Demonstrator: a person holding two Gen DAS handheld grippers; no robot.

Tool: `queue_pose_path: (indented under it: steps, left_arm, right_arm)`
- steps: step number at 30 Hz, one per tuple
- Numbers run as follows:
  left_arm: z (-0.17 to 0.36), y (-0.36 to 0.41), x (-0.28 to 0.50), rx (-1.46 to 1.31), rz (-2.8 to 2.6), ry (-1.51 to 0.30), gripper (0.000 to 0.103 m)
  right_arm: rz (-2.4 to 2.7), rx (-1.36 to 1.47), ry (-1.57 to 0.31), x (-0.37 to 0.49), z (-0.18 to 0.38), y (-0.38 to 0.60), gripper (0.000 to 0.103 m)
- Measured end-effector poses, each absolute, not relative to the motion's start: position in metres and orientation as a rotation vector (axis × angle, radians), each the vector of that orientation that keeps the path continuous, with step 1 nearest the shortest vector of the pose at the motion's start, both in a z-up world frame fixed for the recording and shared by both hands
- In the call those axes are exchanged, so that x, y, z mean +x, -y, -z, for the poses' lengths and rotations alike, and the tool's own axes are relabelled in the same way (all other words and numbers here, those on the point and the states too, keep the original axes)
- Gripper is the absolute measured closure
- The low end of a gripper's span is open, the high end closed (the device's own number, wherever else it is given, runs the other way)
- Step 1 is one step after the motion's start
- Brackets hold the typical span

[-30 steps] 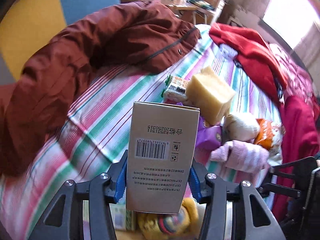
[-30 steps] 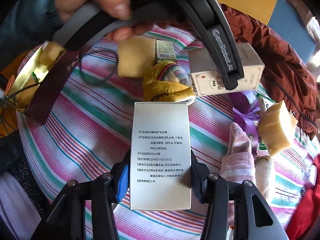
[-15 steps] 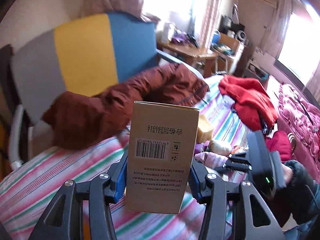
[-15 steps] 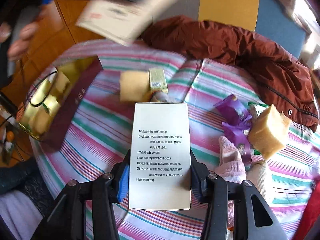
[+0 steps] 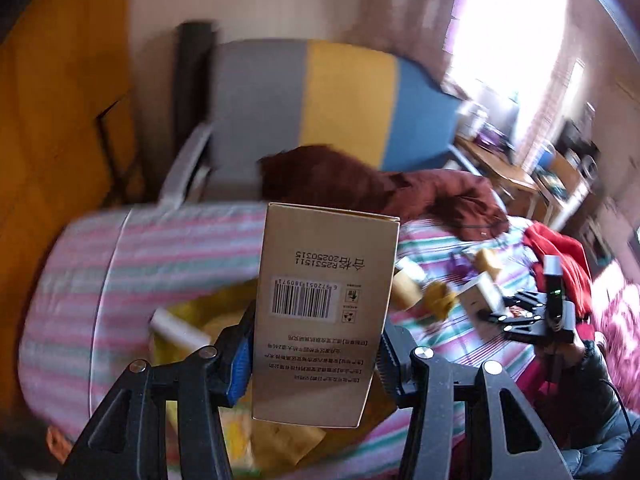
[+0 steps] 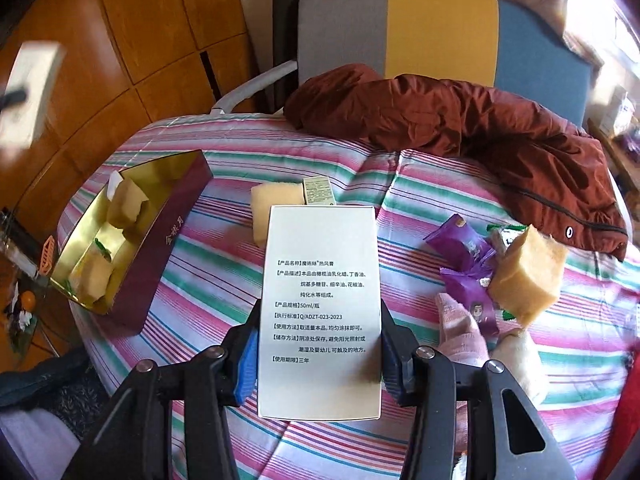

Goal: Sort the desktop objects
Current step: 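Carry both boxes to the gold tray and open both tools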

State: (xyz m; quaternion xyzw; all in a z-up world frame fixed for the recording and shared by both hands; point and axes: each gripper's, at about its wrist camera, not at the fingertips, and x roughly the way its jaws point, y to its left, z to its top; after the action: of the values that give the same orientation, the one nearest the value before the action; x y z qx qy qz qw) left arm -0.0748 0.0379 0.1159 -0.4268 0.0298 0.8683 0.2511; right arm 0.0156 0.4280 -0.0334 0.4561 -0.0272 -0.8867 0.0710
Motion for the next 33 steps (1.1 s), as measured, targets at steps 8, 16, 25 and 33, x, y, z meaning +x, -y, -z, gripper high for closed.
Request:
queue_pose_path:
  steps: [8, 16, 25, 33]
  left_arm:
    - [-0.004, 0.036, -0.079, -1.455, -2.401, 0.141, 0.051]
    - [0.057, 0.057, -0.096, -1.55, -2.401, 0.258, 0.051]
    - [0.074, 0.062, -0.122, -1.556, -2.423, 0.277, 0.051]
    - [0.086, 0.06, -0.134, -1.577, -2.416, 0.261, 0.053]
  right_arm:
    - [2.567, 1.298, 0.045, 0.003, 0.005, -0.349, 0.053]
    - [2.419, 1.271, -0.031, -0.038, -0.01, -0.233, 0.053]
    - [2.337, 1.417, 0.035, -0.091, 0.036, -0.142, 0.053]
    - [2.339, 1.468, 0.043, -0.109, 0.064, -0.114, 0.053]
